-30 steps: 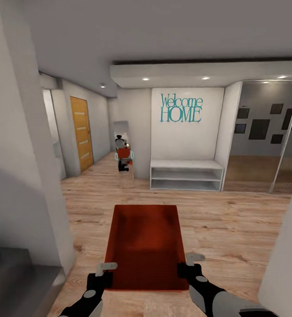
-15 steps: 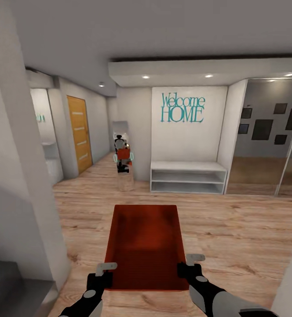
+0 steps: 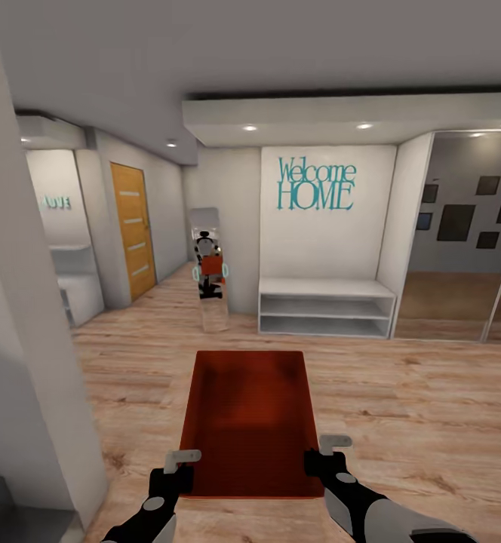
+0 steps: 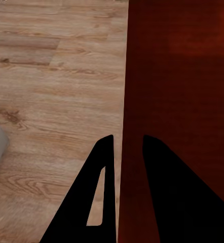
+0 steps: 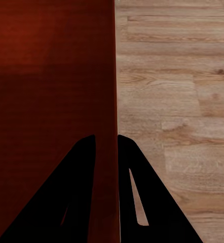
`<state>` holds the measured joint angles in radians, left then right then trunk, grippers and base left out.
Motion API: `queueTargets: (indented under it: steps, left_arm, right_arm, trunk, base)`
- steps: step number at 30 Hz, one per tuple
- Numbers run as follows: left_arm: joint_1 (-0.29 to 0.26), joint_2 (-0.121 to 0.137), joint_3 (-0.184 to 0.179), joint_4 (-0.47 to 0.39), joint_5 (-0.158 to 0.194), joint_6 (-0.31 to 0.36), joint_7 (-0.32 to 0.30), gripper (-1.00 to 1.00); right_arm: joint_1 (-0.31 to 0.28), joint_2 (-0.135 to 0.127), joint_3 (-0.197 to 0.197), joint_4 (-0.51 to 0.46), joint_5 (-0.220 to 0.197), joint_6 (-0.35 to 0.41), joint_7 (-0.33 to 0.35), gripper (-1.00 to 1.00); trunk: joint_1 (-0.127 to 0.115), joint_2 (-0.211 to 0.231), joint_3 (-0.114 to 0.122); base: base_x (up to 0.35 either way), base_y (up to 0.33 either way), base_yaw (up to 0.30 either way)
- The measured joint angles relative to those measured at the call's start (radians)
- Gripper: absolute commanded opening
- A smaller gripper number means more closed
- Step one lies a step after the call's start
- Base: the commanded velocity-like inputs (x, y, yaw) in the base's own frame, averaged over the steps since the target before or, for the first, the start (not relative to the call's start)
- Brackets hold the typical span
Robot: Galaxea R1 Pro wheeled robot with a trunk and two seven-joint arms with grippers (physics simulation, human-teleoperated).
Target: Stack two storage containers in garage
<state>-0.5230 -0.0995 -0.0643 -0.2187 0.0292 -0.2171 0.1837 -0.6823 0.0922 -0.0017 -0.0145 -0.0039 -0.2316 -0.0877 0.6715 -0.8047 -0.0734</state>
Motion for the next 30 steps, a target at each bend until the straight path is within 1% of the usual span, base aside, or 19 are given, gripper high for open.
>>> queueTargets:
  steps: [30]
  left_arm:
    - [0.0,0.0,0.0,0.0,0.0,0.001,0.0,-1.0]
  right_arm:
    - [0.0,0.0,0.0,0.0,0.0,0.001,0.0,-1.0]
  trunk:
    - [0.0,0.0,0.0]
  base:
    - [0.322,0.0,0.0]
